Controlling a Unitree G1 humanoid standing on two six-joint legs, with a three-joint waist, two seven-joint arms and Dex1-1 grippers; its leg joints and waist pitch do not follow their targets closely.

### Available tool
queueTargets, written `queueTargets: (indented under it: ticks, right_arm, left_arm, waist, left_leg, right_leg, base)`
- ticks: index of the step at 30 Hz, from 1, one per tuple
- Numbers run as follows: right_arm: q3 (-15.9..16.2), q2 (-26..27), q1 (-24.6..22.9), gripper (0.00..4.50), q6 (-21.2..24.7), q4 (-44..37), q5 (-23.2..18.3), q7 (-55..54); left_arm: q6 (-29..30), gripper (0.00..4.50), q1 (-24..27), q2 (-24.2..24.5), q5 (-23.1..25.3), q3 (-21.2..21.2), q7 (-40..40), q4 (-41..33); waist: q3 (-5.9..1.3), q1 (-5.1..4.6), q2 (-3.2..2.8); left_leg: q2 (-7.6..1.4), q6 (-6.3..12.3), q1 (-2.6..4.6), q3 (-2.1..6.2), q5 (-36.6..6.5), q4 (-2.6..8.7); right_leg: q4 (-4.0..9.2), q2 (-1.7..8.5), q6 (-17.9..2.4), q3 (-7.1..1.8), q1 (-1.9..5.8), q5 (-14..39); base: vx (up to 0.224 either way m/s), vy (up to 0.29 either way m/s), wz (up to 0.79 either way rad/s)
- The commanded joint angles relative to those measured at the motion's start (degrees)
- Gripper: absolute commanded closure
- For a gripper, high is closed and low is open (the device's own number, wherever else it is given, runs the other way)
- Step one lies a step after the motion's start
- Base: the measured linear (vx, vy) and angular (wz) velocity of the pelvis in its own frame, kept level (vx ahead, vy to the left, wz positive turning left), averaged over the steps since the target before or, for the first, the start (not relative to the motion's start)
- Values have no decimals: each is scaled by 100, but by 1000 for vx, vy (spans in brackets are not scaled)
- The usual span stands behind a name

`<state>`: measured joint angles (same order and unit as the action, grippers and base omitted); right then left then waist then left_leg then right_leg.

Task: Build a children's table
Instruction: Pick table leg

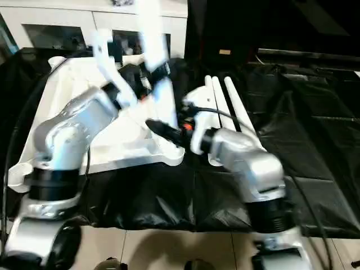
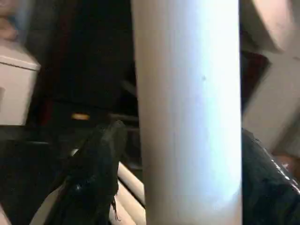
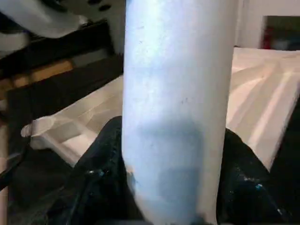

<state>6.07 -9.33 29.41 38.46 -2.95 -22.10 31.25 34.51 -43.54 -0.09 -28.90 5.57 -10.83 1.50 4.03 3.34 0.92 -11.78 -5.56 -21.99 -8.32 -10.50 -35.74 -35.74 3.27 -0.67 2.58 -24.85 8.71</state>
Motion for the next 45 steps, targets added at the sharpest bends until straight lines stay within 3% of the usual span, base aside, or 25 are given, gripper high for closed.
queueTargets:
  ticks: [1, 5, 7, 8, 9, 13, 15, 17, 19, 25, 31, 33, 35, 39, 45]
  right_arm:
    - [-12, 147, 154, 254, -103, -132, 27, -286]
    - [-53, 396, 164, 255, -83, -97, 136, -642]
    - [-75, 493, 185, 255, -102, -59, 196, -773]
    - [-75, 493, 185, 255, -102, -59, 196, -773]
    - [-79, 512, 189, 255, -109, -55, 208, -803]
    - [-44, 538, 216, 255, -134, -57, 255, -928]
    - [-25, 536, 231, 255, -154, -53, 322, -962]
    - [-28, 536, 239, 255, -161, -46, 343, -971]
    - [-117, 522, 268, 199, -133, -14, 228, -886]
    - [-310, 202, 344, 144, 7, -3, -38, -467]
    - [-495, -623, 328, 133, 269, -9, -509, 735]
    - [-493, -889, 281, 133, 409, -63, -726, 1157]
    - [-454, -995, 266, 133, 399, -85, -775, 1296]
    - [-438, -1127, 294, 133, 440, -56, -902, 1506]
    - [-401, -1206, 360, 133, 547, -35, -924, 1697]
  left_arm:
    - [-67, 128, -71, -74, 426, 47, 668, 143]
    - [-178, 162, -100, -415, 448, 276, 1290, 238]
    - [-209, 165, -142, -562, 382, 399, 1525, 254]
    - [-209, 174, -142, -562, 382, 399, 1525, 254]
    - [-225, 199, -147, -590, 374, 404, 1536, 247]
    - [-299, 208, -145, -687, 393, 408, 1589, 202]
    - [-340, 241, -139, -666, 379, 382, 1543, 218]
    - [-354, 245, -132, -650, 373, 373, 1530, 228]
    - [-359, 251, -120, -596, 378, 347, 1449, 255]
    - [-388, 266, -107, -268, 338, 256, 875, 399]
    - [-15, 266, -152, 191, -190, 290, -112, 394]
    - [201, 266, -154, 271, -528, 355, -522, 336]
    - [336, 266, -139, 317, -701, 334, -797, 282]
    - [404, 266, -152, 446, -766, 194, -1156, 245]
    - [495, 266, -205, 442, -848, 122, -1245, 162]
  waist:
    - [-502, -4, -56]
    - [-488, -11, -75]
    - [-489, -6, -57]
    - [-486, -10, -77]
    - [-487, -14, -57]
    - [-488, -8, -67]
    - [-488, -15, -74]
    - [-490, -17, -74]
    - [-484, -16, -84]
    - [-494, -12, -91]
    - [-505, 28, -99]
    - [-524, 27, -57]
    - [-514, 35, -54]
    - [-498, 35, -48]
    - [-499, 23, -34]
  left_leg:
    - [-1, -103, 29, -62, -881, 394]
    - [15, -93, 16, -68, -969, 395]
    - [21, -108, 24, -63, -1012, 397]
    - [26, -108, 18, -64, -1036, 399]
    - [25, -103, 24, -62, -1081, 397]
    - [24, -84, 21, -61, -1066, 399]
    - [20, -96, 24, -57, -1065, 403]
    - [20, -92, 21, -58, -1065, 403]
    - [20, -90, 27, -58, -1095, 405]
    - [30, -42, 44, -58, -1087, 402]
    - [10, 29, 41, -73, -896, 388]
    - [16, 120, 36, -86, -781, 370]
    - [6, 153, 31, -93, -764, 368]
    - [7, 138, 34, -91, -881, 380]
    - [4, 131, 32, -94, -851, 372]
  right_leg:
    - [449, 254, -821, -164, 444, 1331]
    - [463, 247, -789, -173, 427, 1356]
    - [477, 246, -745, -166, 432, 1414]
    - [474, 244, -733, -168, 428, 1442]
    - [489, 243, -692, -164, 426, 1489]
    - [491, 247, -656, -165, 418, 1472]
    - [478, 240, -688, -164, 418, 1361]
    - [473, 246, -708, -168, 425, 1326]
    - [480, 247, -711, -167, 421, 1348]
    - [488, 244, -673, -162, 426, 1380]
    - [415, 246, -1004, -171, 459, 846]
    - [406, 258, -1116, -168, 479, 739]
    - [411, 264, -1186, -168, 468, 781]
    - [452, 271, -1089, -157, 463, 1238]
    - [464, 264, -1009, -155, 453, 1372]
  base:
    - [0, 0, 0]
    - [0, 0, 0]
    - [0, 0, 0]
    - [0, 0, 0]
    - [0, 0, 0]
    - [0, 0, 0]
    - [0, 0, 0]
    - [0, 0, 0]
    - [0, 0, 0]
    - [0, 0, 0]
    - [0, 0, 0]
    - [0, 0, 0]
    - [0, 0, 0]
    - [0, 0, 0]
    - [0, 0, 0]
